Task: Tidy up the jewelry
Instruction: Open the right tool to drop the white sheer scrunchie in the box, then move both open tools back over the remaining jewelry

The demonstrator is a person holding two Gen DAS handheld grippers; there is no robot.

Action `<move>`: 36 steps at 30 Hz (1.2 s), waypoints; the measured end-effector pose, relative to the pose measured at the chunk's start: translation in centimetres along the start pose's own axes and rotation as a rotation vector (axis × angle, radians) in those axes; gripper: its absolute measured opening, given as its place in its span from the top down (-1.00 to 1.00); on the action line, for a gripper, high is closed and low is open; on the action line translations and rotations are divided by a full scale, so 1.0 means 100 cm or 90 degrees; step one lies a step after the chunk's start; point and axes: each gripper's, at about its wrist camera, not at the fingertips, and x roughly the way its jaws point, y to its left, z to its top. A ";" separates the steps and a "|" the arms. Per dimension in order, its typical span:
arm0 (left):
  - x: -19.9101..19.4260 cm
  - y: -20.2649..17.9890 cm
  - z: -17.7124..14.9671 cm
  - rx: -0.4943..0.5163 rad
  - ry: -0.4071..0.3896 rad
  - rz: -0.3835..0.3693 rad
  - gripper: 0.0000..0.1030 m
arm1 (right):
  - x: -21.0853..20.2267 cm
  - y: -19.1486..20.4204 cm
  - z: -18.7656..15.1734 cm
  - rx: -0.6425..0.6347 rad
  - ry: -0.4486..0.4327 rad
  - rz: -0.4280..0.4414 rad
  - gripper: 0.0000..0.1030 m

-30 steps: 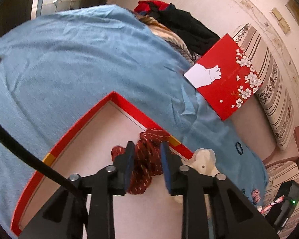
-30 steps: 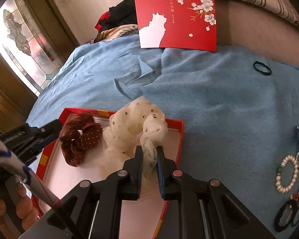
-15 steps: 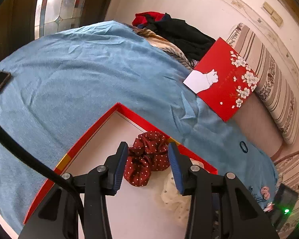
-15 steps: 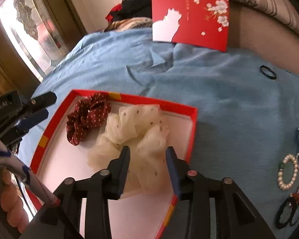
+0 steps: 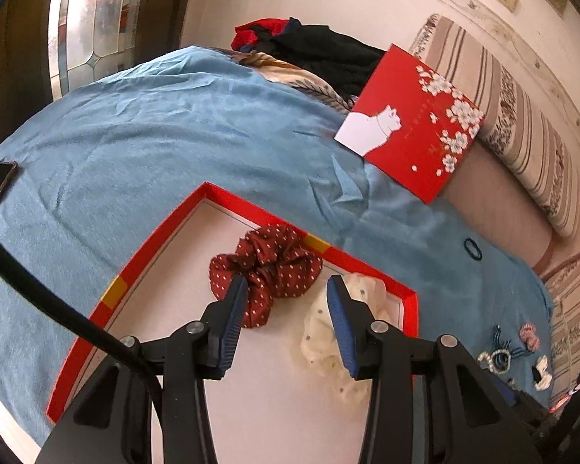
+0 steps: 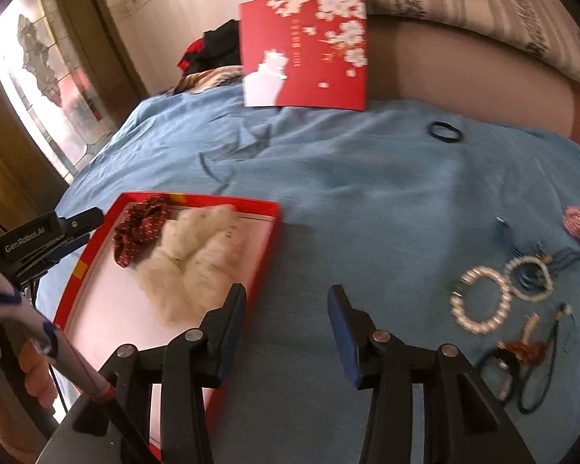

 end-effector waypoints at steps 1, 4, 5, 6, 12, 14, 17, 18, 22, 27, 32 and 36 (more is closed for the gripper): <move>0.000 -0.002 -0.002 0.005 0.001 -0.001 0.20 | -0.004 -0.008 -0.003 0.008 -0.001 -0.004 0.08; -0.002 -0.012 -0.008 0.022 0.005 -0.002 0.20 | -0.016 -0.029 -0.010 0.025 -0.006 -0.016 0.08; -0.002 -0.016 -0.010 0.030 0.005 -0.002 0.20 | -0.021 -0.037 -0.012 0.031 -0.009 -0.021 0.08; -0.003 -0.020 -0.012 0.037 0.003 -0.003 0.20 | -0.025 -0.046 -0.015 0.037 -0.012 -0.028 0.08; -0.010 -0.050 -0.025 0.084 -0.005 -0.013 0.20 | -0.052 -0.094 -0.030 0.078 -0.027 -0.061 0.08; -0.013 -0.060 -0.030 0.096 -0.010 -0.019 0.20 | -0.060 -0.110 -0.034 0.092 -0.031 -0.070 0.08; -0.017 -0.076 -0.040 0.112 -0.013 -0.037 0.20 | -0.071 -0.136 -0.041 0.114 -0.041 -0.084 0.08; -0.018 -0.082 -0.044 0.118 -0.012 -0.044 0.20 | -0.076 -0.146 -0.043 0.124 -0.045 -0.088 0.08; -0.021 -0.112 -0.063 0.166 -0.016 -0.060 0.20 | -0.089 -0.181 -0.052 0.165 -0.056 -0.099 0.07; -0.022 -0.154 -0.094 0.259 -0.023 -0.069 0.19 | -0.106 -0.226 -0.067 0.217 -0.068 -0.113 0.07; -0.014 -0.182 -0.126 0.311 0.018 -0.099 0.16 | -0.119 -0.266 -0.081 0.257 -0.083 -0.132 0.07; -0.006 -0.195 -0.150 0.330 0.059 -0.116 0.16 | -0.129 -0.297 -0.093 0.301 -0.104 -0.138 0.07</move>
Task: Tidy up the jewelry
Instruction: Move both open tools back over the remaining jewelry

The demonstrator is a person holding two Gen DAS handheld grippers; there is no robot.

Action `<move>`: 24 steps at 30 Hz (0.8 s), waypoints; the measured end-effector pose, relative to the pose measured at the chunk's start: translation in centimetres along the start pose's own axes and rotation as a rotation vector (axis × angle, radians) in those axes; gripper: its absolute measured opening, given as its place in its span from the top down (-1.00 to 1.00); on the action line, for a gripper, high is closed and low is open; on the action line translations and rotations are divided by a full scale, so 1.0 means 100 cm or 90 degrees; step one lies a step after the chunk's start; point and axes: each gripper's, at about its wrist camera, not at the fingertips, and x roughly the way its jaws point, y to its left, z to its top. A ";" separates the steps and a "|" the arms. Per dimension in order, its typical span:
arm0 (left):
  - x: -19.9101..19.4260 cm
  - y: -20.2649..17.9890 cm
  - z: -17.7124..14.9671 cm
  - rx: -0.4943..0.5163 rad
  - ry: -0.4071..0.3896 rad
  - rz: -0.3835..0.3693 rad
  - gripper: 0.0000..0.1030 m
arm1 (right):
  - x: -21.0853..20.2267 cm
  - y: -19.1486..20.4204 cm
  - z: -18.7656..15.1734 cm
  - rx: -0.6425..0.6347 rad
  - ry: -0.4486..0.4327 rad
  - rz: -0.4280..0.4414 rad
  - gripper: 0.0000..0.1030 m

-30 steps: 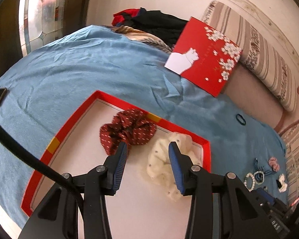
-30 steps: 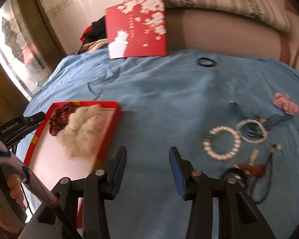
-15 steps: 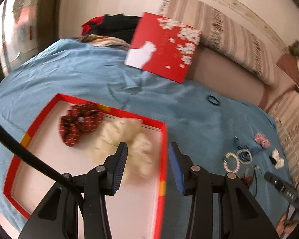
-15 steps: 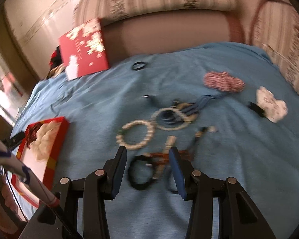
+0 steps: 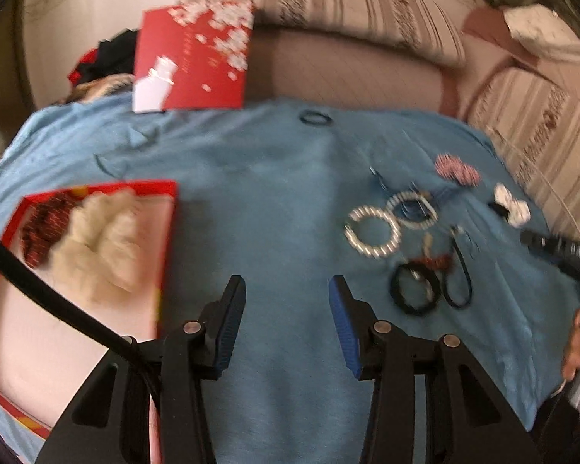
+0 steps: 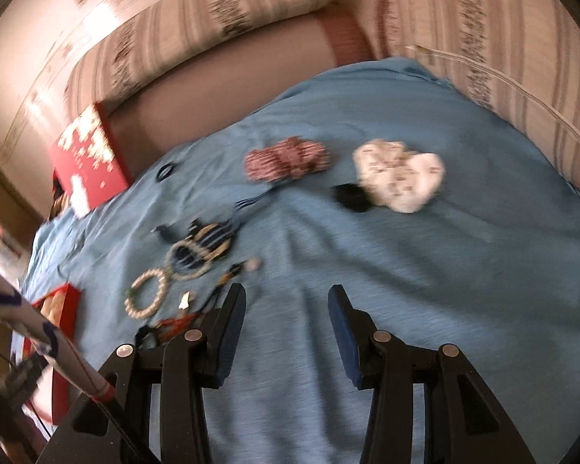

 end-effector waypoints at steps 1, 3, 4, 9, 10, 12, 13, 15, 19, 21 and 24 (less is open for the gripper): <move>0.003 -0.004 -0.005 0.003 0.007 -0.004 0.16 | -0.001 -0.009 0.001 0.013 -0.004 0.000 0.07; 0.008 -0.009 -0.014 0.000 0.022 -0.015 0.16 | -0.002 -0.025 0.003 0.044 -0.009 0.005 0.06; 0.010 -0.008 -0.017 -0.006 0.030 -0.023 0.16 | -0.002 -0.034 0.005 0.061 -0.010 0.010 0.06; 0.021 -0.015 -0.024 -0.031 0.073 -0.063 0.16 | -0.006 -0.058 0.023 0.093 -0.036 0.002 0.05; 0.023 -0.018 -0.022 -0.031 0.075 -0.067 0.16 | -0.006 -0.060 0.027 0.095 -0.039 -0.003 0.05; 0.028 -0.024 -0.017 -0.035 0.082 -0.086 0.16 | -0.003 -0.065 0.038 0.098 -0.051 -0.013 0.05; 0.030 -0.027 -0.015 -0.036 0.086 -0.093 0.16 | -0.001 -0.068 0.042 0.097 -0.053 -0.019 0.02; 0.036 -0.036 -0.010 -0.033 0.092 -0.109 0.16 | 0.009 -0.075 0.054 0.097 -0.055 -0.034 -0.02; 0.052 -0.052 0.000 -0.019 0.105 -0.125 0.16 | 0.030 -0.091 0.067 0.116 -0.048 -0.045 -0.03; 0.061 -0.060 0.004 -0.011 0.114 -0.135 0.16 | 0.039 -0.099 0.071 0.123 -0.042 -0.041 -0.03; 0.078 -0.069 0.009 0.002 0.129 -0.138 0.16 | 0.049 -0.107 0.076 0.129 -0.033 -0.031 -0.03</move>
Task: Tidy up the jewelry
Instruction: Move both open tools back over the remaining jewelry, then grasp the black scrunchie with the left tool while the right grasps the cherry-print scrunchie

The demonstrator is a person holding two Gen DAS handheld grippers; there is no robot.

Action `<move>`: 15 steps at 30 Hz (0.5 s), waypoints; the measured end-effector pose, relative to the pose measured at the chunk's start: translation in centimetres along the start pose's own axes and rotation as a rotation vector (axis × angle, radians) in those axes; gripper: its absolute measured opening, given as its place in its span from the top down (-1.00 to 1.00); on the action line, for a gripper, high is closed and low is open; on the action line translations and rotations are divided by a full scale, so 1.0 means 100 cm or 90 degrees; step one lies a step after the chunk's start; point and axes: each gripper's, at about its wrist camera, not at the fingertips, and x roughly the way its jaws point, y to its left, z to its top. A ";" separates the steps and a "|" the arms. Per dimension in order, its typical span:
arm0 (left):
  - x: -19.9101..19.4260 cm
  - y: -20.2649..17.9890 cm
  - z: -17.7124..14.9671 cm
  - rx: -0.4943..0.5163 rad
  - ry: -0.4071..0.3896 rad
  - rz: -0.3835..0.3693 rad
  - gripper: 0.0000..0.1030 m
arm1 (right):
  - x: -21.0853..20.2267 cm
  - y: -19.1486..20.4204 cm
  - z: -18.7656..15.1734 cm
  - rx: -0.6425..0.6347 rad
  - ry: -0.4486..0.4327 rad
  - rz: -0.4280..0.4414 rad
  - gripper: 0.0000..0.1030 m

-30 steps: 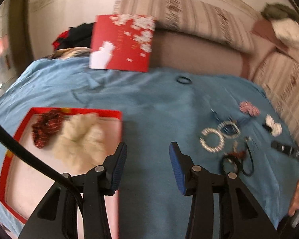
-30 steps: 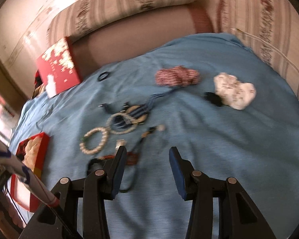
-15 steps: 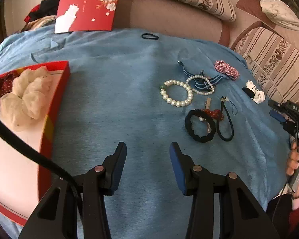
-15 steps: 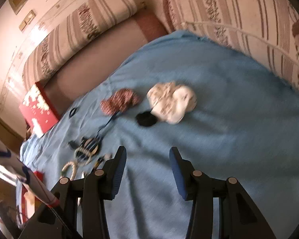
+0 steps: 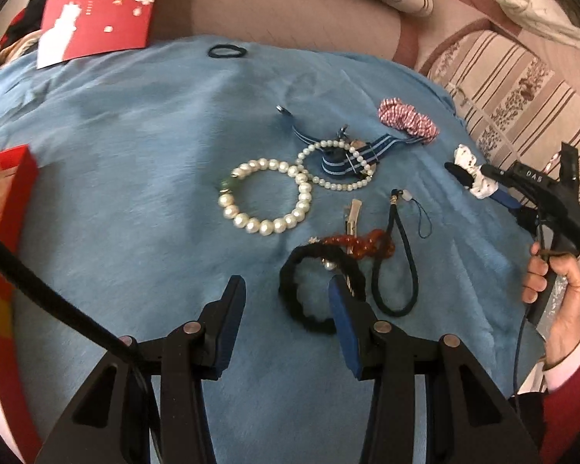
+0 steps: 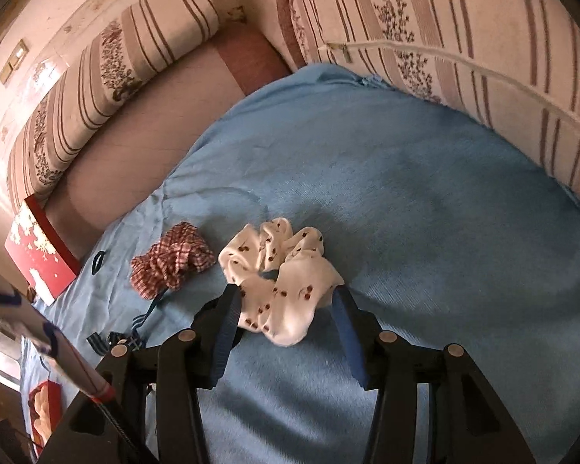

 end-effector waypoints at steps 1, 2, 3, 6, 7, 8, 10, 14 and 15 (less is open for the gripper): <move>0.005 -0.001 0.002 0.002 0.006 -0.001 0.16 | 0.003 -0.001 0.002 -0.002 0.001 0.001 -0.03; 0.010 -0.002 0.003 0.002 0.012 -0.002 0.16 | 0.005 -0.001 0.002 -0.004 0.003 0.002 -0.03; 0.013 -0.003 0.004 0.003 0.015 -0.001 0.16 | 0.006 -0.002 0.003 -0.004 0.005 0.005 -0.03; 0.017 -0.009 0.006 0.012 0.010 0.000 0.16 | 0.011 -0.003 0.005 -0.003 0.011 0.017 -0.03; 0.019 -0.010 0.007 0.012 0.010 -0.001 0.16 | 0.012 -0.003 0.005 -0.003 0.013 0.019 -0.03; 0.019 -0.011 0.007 0.011 0.010 -0.002 0.16 | 0.014 -0.003 0.006 -0.002 0.016 0.021 -0.03; 0.022 -0.016 0.007 0.013 0.008 0.001 0.16 | 0.016 -0.003 0.006 -0.004 0.019 0.021 -0.01; 0.023 -0.028 0.002 0.037 0.009 0.009 0.78 | 0.018 0.002 0.004 -0.018 0.027 0.018 0.61; 0.024 -0.030 0.001 0.042 0.019 0.004 0.86 | 0.016 0.003 0.004 -0.021 0.021 0.013 0.65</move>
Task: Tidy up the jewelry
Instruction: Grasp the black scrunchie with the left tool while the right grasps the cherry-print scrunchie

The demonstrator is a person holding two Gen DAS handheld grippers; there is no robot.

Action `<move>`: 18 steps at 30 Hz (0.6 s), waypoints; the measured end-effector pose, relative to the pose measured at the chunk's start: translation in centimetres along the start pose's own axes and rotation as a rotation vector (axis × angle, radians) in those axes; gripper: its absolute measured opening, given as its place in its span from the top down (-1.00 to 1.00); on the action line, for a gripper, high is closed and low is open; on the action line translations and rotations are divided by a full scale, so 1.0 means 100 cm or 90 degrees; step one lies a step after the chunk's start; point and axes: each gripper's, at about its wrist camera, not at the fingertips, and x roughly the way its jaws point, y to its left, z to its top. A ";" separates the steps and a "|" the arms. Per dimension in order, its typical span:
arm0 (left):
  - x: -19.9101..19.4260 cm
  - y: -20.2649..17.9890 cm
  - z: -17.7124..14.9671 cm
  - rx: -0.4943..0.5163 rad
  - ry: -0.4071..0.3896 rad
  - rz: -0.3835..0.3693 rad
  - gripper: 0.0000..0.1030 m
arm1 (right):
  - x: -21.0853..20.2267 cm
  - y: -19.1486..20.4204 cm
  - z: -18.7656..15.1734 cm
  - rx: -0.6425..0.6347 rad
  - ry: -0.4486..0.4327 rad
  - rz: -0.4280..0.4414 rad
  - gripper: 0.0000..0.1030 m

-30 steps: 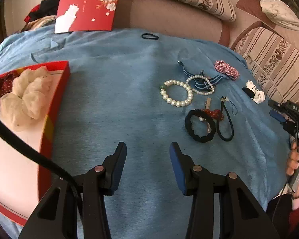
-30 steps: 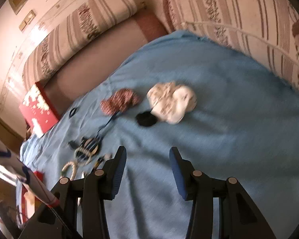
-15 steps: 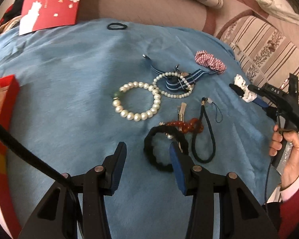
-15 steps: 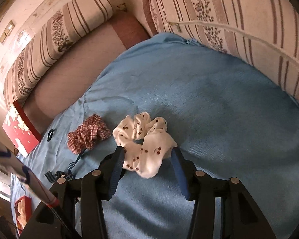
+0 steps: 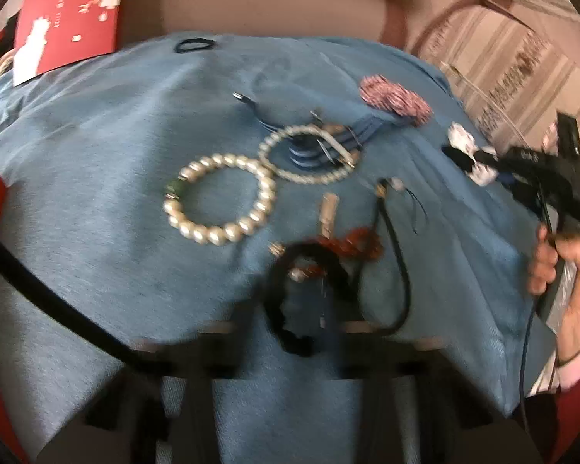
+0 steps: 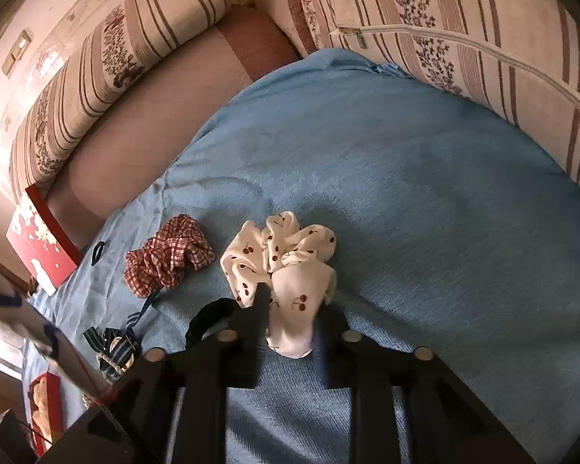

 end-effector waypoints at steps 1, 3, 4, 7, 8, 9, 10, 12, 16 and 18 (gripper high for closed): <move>-0.001 -0.002 -0.001 -0.001 0.001 -0.005 0.86 | -0.002 0.001 0.000 -0.003 -0.005 -0.003 0.71; -0.008 -0.004 -0.003 0.004 -0.010 -0.003 0.87 | -0.010 0.005 0.001 -0.008 -0.019 -0.005 0.72; -0.014 -0.004 -0.004 0.006 -0.018 -0.003 0.87 | -0.014 0.006 0.001 -0.009 -0.027 -0.006 0.73; -0.038 -0.002 -0.005 0.010 -0.046 -0.006 0.87 | -0.028 0.009 0.000 -0.010 -0.049 -0.007 0.74; -0.045 0.000 -0.005 0.012 -0.055 -0.005 0.87 | -0.033 0.010 -0.001 -0.008 -0.056 -0.006 0.74; -0.055 0.003 -0.006 0.011 -0.065 -0.005 0.87 | -0.039 0.012 -0.002 -0.008 -0.065 -0.006 0.74; -0.064 0.006 -0.007 0.008 -0.075 -0.004 0.87 | -0.044 0.013 -0.003 -0.009 -0.071 -0.006 0.74; -0.082 0.018 -0.008 -0.006 -0.096 -0.004 0.87 | -0.054 0.018 -0.006 -0.012 -0.085 -0.002 0.74; -0.108 0.049 -0.012 -0.045 -0.129 0.004 0.87 | -0.072 0.035 -0.017 -0.026 -0.102 0.018 0.74; -0.119 0.069 -0.017 -0.073 -0.140 0.014 0.87 | -0.075 0.051 -0.026 -0.048 -0.100 0.029 0.74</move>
